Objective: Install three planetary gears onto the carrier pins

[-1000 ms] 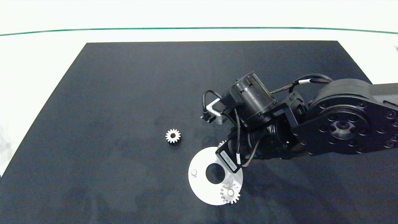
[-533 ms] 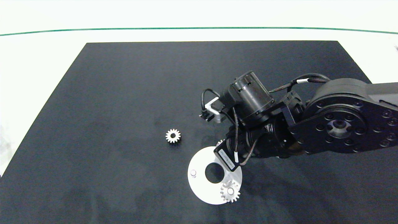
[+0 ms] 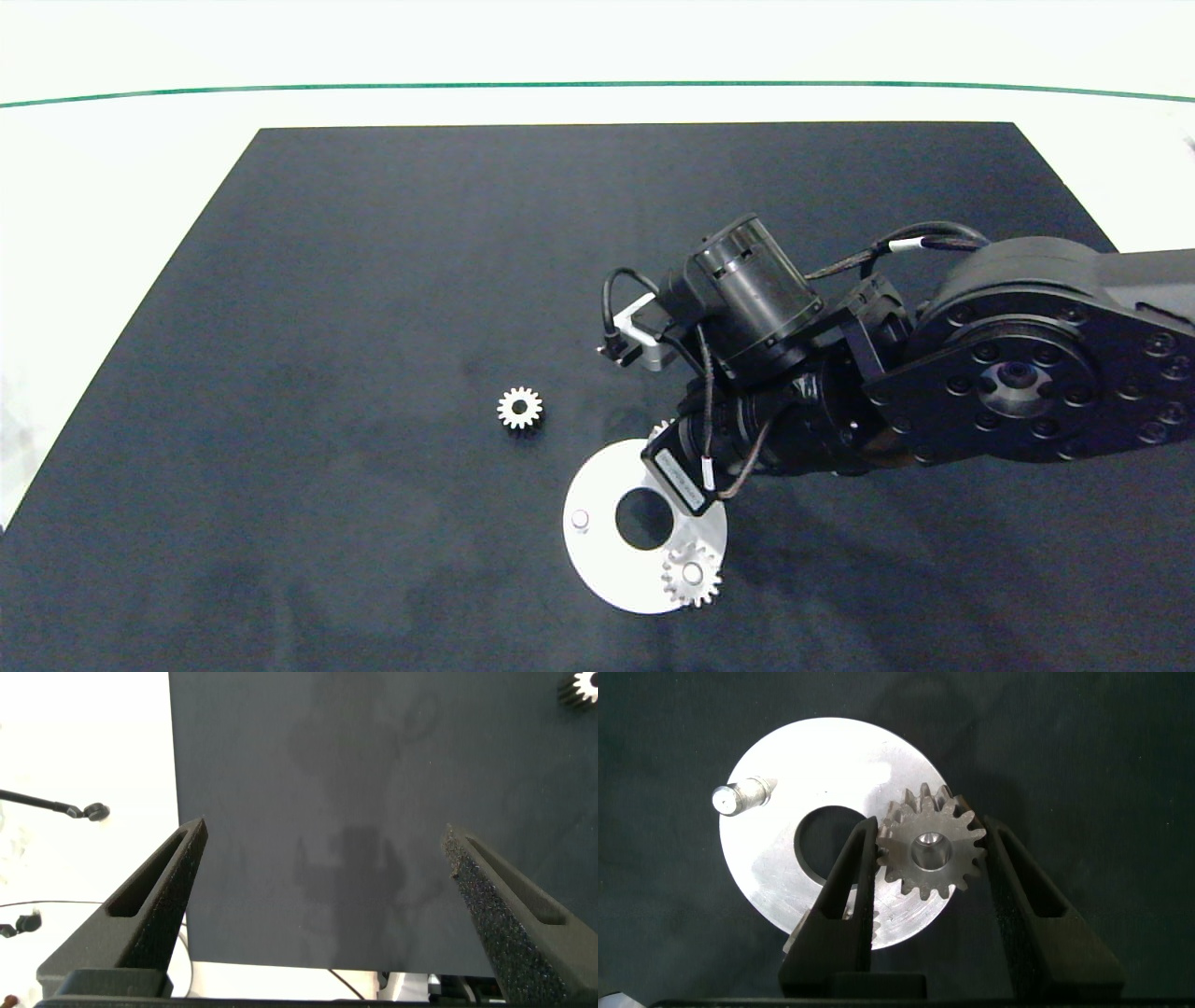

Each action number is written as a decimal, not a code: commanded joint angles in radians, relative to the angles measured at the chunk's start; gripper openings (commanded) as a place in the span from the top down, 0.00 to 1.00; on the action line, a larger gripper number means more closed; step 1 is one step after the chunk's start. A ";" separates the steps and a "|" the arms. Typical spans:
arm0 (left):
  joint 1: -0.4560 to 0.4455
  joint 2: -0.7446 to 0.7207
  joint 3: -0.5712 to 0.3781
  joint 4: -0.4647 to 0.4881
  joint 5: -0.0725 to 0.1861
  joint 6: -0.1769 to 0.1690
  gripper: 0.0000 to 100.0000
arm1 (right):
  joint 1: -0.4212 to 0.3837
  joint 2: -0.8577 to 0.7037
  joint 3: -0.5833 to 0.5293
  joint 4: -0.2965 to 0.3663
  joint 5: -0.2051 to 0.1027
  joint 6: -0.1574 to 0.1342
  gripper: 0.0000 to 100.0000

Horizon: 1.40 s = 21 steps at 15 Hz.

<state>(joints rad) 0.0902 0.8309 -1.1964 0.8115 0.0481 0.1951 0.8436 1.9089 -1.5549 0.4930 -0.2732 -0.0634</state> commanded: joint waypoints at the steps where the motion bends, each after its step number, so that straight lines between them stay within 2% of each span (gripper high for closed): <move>1: 0.000 0.001 -0.002 0.005 0.001 0.000 0.00 | 0.000 0.001 -0.001 0.004 -0.003 -0.001 0.00; 5: 0.000 0.001 0.000 0.005 0.001 0.001 0.00 | 0.000 -0.004 0.001 0.004 -0.018 -0.001 0.00; 7: 0.000 0.001 0.000 0.005 -0.001 0.000 0.00 | -0.005 -0.054 0.033 0.006 -0.029 0.002 0.00; 9: 0.000 0.005 0.000 0.005 -0.004 0.000 0.00 | -0.005 -0.171 0.142 0.002 -0.083 0.004 0.00; 11: -0.006 0.002 0.000 0.003 -0.005 -0.003 0.00 | -0.005 -0.332 0.283 -0.019 -0.080 0.013 0.00; 13: -0.017 -0.016 0.003 0.005 -0.008 -0.009 0.00 | -0.014 -0.511 0.457 -0.103 -0.086 0.036 0.00; 15: -0.041 -0.013 0.015 0.006 -0.017 -0.011 0.00 | -0.052 -0.642 0.536 -0.152 -0.090 0.024 0.00; 16: -0.104 0.011 0.006 -0.017 -0.017 -0.006 0.00 | -0.083 -0.745 0.569 -0.154 -0.087 0.014 0.00; 18: -0.211 0.059 0.011 -0.147 -0.008 0.003 0.00 | -0.092 -0.844 0.656 -0.159 -0.057 -0.004 0.00; 20: -0.277 0.125 0.009 -0.169 -0.007 0.053 0.00 | -0.092 -0.923 0.713 -0.194 -0.050 -0.021 0.00; 21: -0.322 0.168 0.011 -0.169 -0.008 0.063 0.00 | -0.100 -0.941 0.705 -0.212 -0.044 -0.032 0.00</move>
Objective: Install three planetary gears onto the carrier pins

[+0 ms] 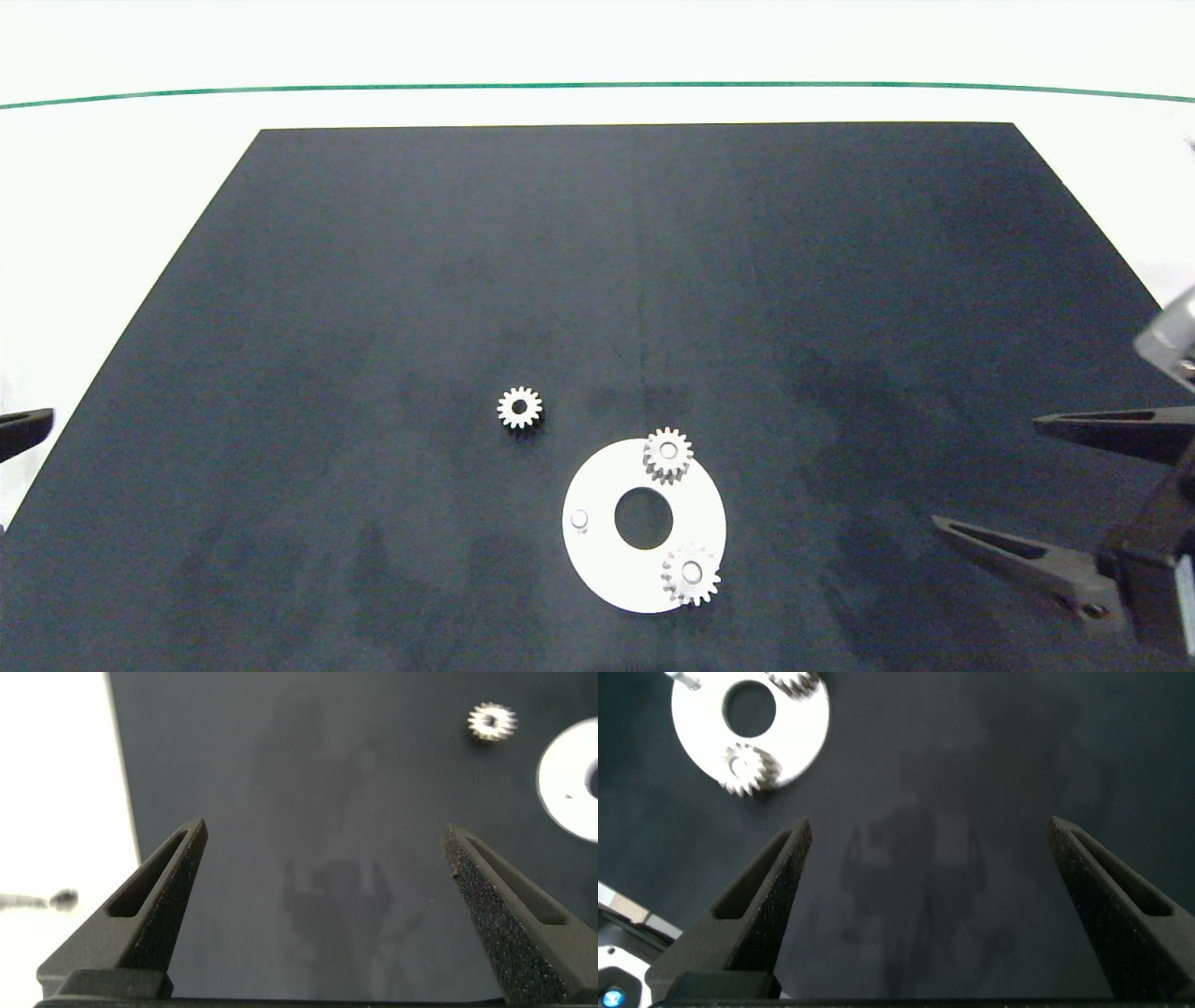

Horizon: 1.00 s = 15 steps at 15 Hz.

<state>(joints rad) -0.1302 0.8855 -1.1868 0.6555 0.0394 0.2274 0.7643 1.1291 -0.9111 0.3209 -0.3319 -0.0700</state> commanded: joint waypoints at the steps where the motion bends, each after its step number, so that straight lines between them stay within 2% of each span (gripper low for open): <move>1: -0.174 0.161 0.001 -0.013 0.001 0.027 0.00 | -0.020 -0.192 0.058 -0.040 0.027 -0.030 0.00; 3: -0.255 0.228 0.001 -0.014 0.013 0.026 0.00 | -0.020 -0.212 0.069 -0.039 0.036 -0.065 0.00; 4: -0.287 0.253 -0.004 -0.014 0.030 0.024 0.00 | -0.020 -0.212 0.070 -0.039 0.036 -0.068 0.00; 6: -0.304 0.329 -0.010 -0.020 0.036 0.023 0.00 | -0.020 -0.221 0.070 -0.040 0.034 -0.073 0.00; 7: -0.328 0.374 -0.019 -0.036 0.036 0.003 0.00 | -0.020 -0.230 0.067 -0.040 0.030 -0.076 0.00; 9: -0.394 0.460 -0.056 -0.066 0.043 -0.089 0.00 | -0.020 -0.241 0.067 -0.040 0.030 -0.091 0.00; 10: -0.430 0.506 -0.076 -0.068 0.062 -0.117 0.00 | -0.020 -0.241 0.067 -0.040 0.030 -0.093 0.00; 11: -0.460 0.540 -0.080 -0.077 0.068 -0.135 0.00 | -0.020 -0.238 0.067 -0.040 0.030 -0.094 0.00; 13: -0.529 0.576 -0.074 -0.132 0.082 -0.148 0.00 | -0.020 -0.239 0.069 -0.040 0.031 -0.094 0.00; 15: -0.605 0.605 -0.080 -0.178 0.120 -0.171 0.00 | -0.020 -0.244 0.067 -0.040 0.033 -0.097 0.00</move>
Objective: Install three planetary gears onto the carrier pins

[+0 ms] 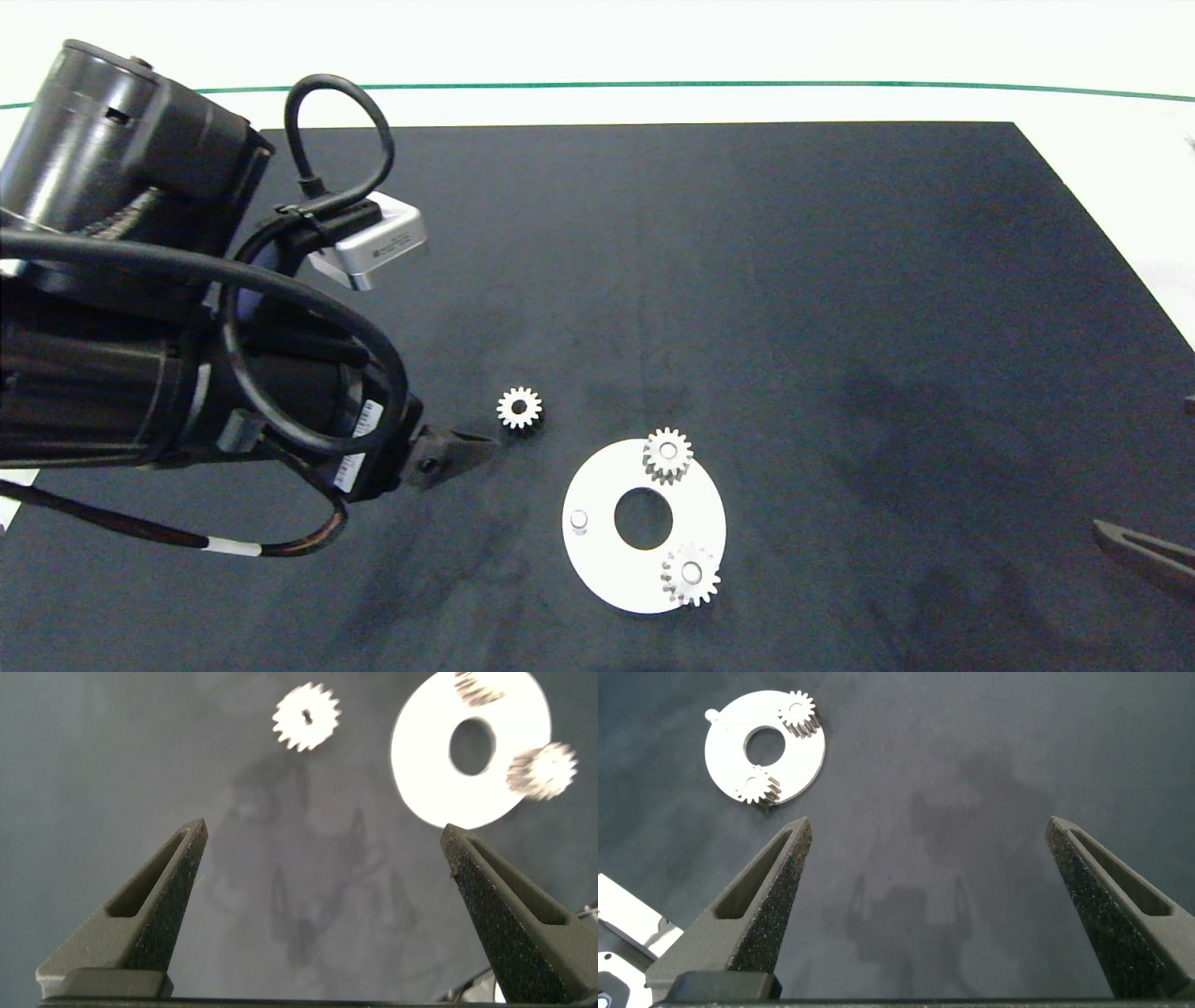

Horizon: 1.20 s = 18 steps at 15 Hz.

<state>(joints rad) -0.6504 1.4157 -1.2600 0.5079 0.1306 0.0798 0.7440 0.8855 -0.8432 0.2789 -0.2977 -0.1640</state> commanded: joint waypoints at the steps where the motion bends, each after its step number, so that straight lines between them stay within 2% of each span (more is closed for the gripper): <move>1: -0.112 0.104 -0.013 -0.045 0.063 -0.032 0.00 | 0.001 0.000 0.000 0.002 -0.001 -0.003 0.00; 3: -0.146 0.175 -0.010 -0.086 0.135 -0.037 0.00 | 0.001 0.000 0.000 0.000 -0.001 -0.005 0.00; 8: -0.126 0.252 -0.025 -0.196 0.138 -0.025 0.00 | 0.005 0.000 0.001 0.000 0.000 -0.012 0.00; 10: -0.084 0.264 -0.030 -0.215 0.138 0.018 0.00 | 0.005 -0.002 0.001 0.000 0.002 -0.012 0.00; 14: -0.046 0.289 -0.029 -0.259 0.138 0.035 0.00 | 0.008 -0.010 0.001 0.000 0.003 -0.012 0.00; 16: -0.040 0.289 -0.029 -0.275 0.138 0.077 0.00 | 0.009 -0.011 0.001 0.000 0.003 -0.012 0.00; 18: -0.043 0.292 -0.019 -0.275 0.136 0.074 0.00 | 0.009 -0.011 0.001 0.000 0.003 -0.012 0.00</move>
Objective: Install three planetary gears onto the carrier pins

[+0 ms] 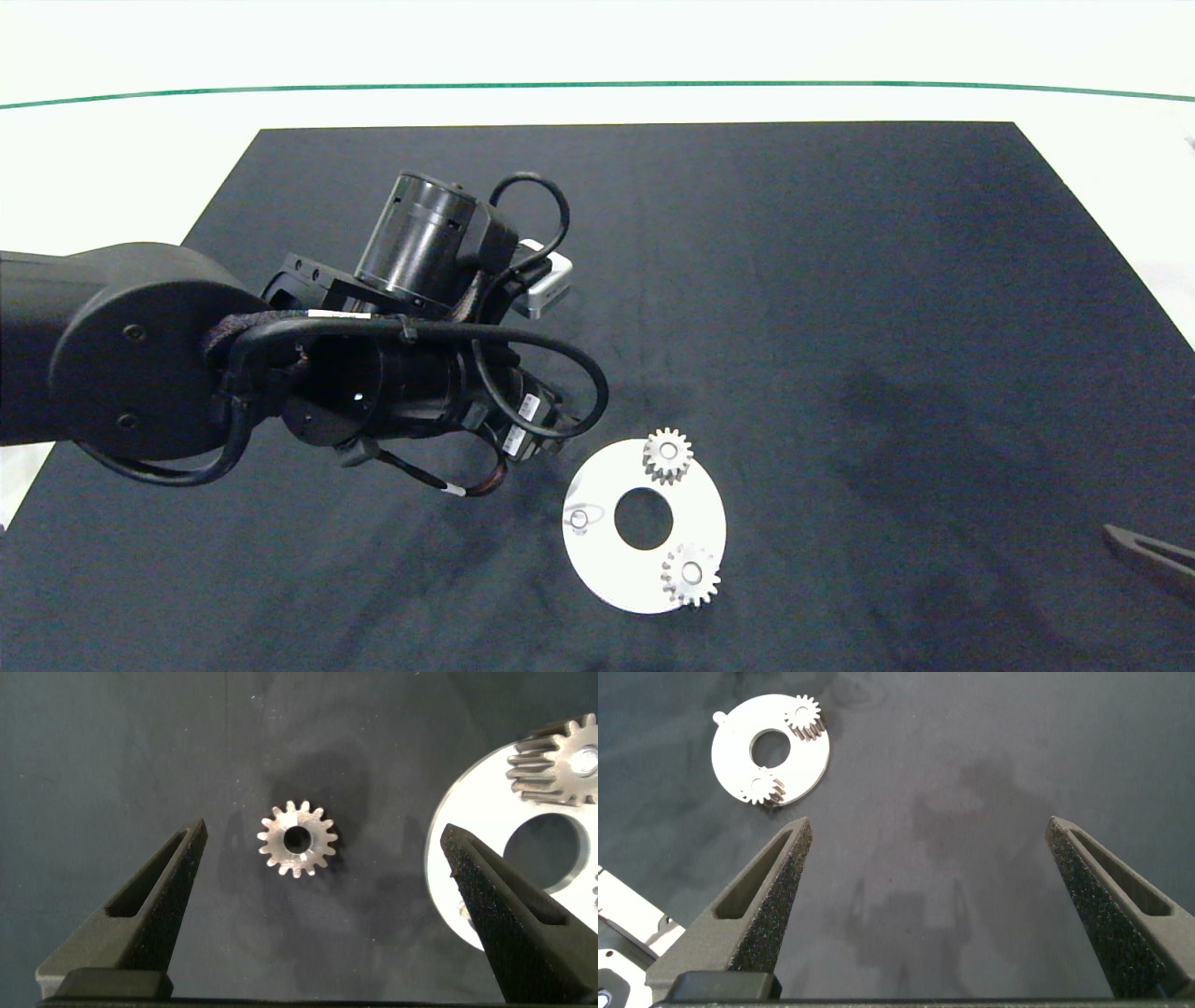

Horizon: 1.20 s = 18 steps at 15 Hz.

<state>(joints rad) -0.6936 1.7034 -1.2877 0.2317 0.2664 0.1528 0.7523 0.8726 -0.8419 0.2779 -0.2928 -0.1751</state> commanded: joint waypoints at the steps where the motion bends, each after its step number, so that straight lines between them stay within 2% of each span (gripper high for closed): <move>1: 0.000 0.019 0.007 0.000 0.001 0.001 0.00 | 0.001 0.003 0.001 0.001 -0.002 -0.001 0.00; 5: 0.013 0.051 0.001 -0.022 0.001 0.004 0.00 | 0.001 0.000 0.001 0.001 0.001 -0.001 0.00; 6: 0.020 0.062 0.001 -0.035 0.001 0.004 0.00 | 0.001 0.005 0.006 0.001 0.012 -0.001 0.00; 12: 0.065 0.091 0.011 -0.066 -0.001 0.025 0.00 | 0.015 0.002 0.012 0.003 0.024 -0.001 0.00; 18: 0.089 0.082 0.041 -0.064 -0.003 0.024 0.11 | 0.015 -0.014 0.017 0.003 0.024 -0.001 0.00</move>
<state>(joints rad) -0.6062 1.7926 -1.2540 0.1657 0.2626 0.1755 0.7664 0.8611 -0.8260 0.2794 -0.2668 -0.1751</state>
